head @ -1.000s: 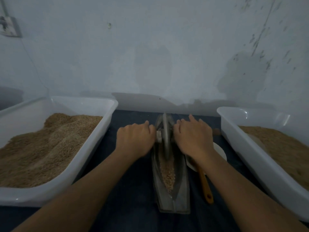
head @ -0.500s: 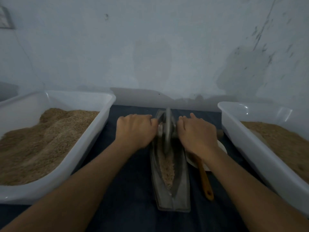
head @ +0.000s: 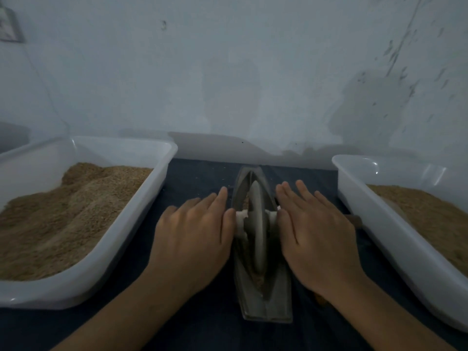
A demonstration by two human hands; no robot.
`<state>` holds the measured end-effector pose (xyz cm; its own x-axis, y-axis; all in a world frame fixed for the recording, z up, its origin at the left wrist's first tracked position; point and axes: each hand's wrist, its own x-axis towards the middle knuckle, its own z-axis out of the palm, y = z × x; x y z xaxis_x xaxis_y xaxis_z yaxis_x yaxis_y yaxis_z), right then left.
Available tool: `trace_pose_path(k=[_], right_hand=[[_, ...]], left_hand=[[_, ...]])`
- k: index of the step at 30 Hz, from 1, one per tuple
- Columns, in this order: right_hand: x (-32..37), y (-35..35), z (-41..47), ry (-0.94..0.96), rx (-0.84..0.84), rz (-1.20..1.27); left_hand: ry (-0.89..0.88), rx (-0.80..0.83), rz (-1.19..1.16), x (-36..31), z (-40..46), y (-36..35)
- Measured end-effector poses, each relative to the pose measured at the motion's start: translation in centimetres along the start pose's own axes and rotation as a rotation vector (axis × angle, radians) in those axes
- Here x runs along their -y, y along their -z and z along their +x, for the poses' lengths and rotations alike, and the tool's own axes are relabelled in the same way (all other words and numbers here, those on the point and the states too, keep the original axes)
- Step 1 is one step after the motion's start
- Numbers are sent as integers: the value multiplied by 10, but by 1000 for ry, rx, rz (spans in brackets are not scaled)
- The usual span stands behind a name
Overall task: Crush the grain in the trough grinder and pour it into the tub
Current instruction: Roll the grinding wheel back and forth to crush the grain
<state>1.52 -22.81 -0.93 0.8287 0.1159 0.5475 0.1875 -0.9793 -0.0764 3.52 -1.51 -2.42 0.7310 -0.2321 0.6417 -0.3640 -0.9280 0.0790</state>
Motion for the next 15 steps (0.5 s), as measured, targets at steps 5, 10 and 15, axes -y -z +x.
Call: trace_pose_path(k=[5, 10, 15], right_hand=[[1, -6, 29, -44, 120, -20], [-9, -34, 94, -241, 184, -39], [-6, -33, 96, -225, 173, -85]], left_hand=[[-11, 109, 120, 5, 26, -6], [-72, 232, 388, 14, 84, -45], [-60, 208, 332, 15, 88, -44]])
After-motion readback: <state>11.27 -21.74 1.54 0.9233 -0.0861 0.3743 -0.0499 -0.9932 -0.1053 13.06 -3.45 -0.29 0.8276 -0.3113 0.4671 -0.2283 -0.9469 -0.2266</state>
